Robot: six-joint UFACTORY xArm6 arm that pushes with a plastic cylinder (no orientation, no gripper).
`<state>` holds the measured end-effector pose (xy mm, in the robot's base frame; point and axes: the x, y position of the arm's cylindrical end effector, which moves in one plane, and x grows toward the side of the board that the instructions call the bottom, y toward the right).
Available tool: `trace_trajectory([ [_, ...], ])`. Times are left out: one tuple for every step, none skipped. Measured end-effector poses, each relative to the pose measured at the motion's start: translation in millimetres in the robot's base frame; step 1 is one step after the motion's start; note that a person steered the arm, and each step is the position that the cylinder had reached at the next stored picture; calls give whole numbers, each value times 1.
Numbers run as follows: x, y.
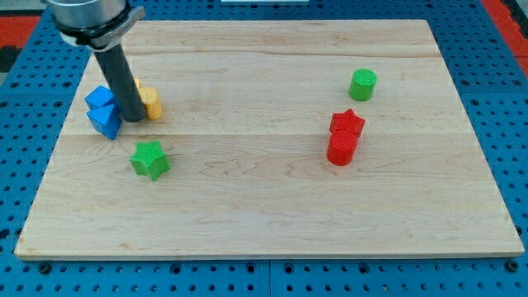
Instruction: Push the yellow heart diagonally to the yellow hexagon
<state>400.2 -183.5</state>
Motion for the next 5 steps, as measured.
trace_trajectory([
  [-46,26],
  [-82,71],
  [7,68],
  [37,17],
  [45,-9],
])
